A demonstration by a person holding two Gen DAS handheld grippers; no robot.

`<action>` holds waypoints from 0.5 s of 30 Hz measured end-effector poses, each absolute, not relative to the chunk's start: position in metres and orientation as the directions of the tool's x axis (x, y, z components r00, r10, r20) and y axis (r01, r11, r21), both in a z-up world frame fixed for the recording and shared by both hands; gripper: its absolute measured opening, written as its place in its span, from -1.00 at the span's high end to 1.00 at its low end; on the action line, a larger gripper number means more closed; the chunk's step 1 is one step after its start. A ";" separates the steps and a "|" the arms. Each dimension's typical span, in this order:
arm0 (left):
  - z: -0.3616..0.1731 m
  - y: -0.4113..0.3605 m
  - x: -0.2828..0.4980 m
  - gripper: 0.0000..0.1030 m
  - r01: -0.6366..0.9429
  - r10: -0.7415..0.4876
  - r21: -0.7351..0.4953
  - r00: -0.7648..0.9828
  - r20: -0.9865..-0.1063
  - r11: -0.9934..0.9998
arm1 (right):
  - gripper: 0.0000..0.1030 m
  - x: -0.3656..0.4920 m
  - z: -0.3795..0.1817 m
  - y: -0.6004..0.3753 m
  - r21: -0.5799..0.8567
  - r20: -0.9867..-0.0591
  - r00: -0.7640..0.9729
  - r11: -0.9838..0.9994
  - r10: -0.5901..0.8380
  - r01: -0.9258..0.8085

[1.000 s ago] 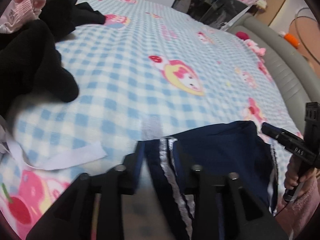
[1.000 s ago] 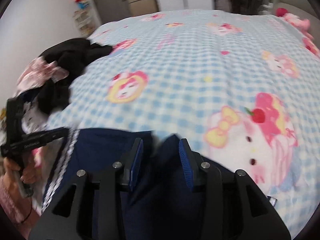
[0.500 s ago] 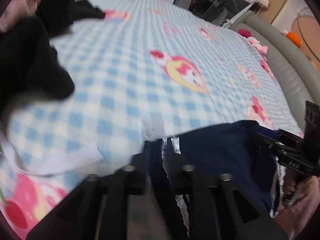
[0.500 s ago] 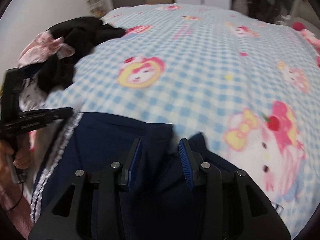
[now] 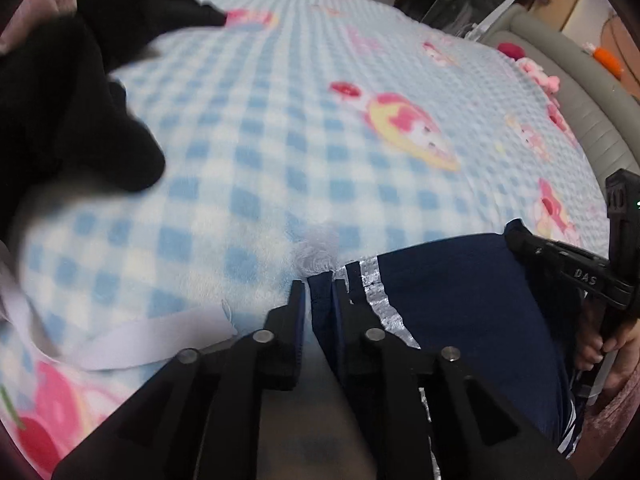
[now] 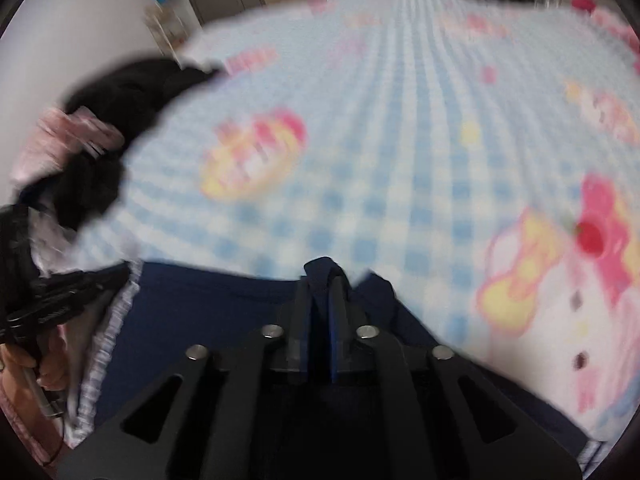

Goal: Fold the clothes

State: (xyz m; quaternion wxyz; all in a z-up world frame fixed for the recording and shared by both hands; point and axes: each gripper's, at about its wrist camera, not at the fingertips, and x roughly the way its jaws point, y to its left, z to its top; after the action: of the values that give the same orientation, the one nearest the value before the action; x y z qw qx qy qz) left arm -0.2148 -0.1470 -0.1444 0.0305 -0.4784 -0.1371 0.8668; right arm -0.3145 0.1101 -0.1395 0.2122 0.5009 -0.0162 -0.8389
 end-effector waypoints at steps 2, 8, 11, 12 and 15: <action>-0.114 -0.140 -0.201 0.43 0.079 0.097 -0.181 -0.610 -0.787 -0.980 | 0.47 -0.309 -0.126 0.122 0.300 -0.798 -0.435 -0.901 -0.417 0.313; -0.067 -0.074 -0.202 0.60 -0.172 0.355 -0.319 -0.614 -0.705 -0.932 | 0.33 -0.288 -0.074 0.164 0.260 -0.728 -0.568 -0.921 -0.384 0.289; -0.081 -0.030 -0.225 0.60 -0.242 0.445 -0.374 -0.523 -0.727 -0.895 | 0.49 -0.287 -0.080 0.166 0.195 -0.771 -0.547 -0.938 -0.327 0.287; -0.090 -0.018 -0.233 0.60 -0.249 0.443 -0.366 -0.499 -0.744 -0.896 | 0.50 -0.284 -0.083 0.166 0.196 -0.778 -0.533 -0.934 -0.334 0.300; -0.121 0.003 -0.248 0.60 -0.222 0.379 -0.309 -0.458 -0.804 -0.925 | 0.50 -0.275 -0.091 0.164 0.238 -0.783 -0.486 -0.909 -0.388 0.342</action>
State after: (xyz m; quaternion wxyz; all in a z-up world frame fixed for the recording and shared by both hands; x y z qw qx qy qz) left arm -0.2476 0.0028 -0.1205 0.1769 -0.4893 -0.0801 0.8502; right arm -0.2751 0.1637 -0.0912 0.2116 0.4606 -0.0249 -0.8616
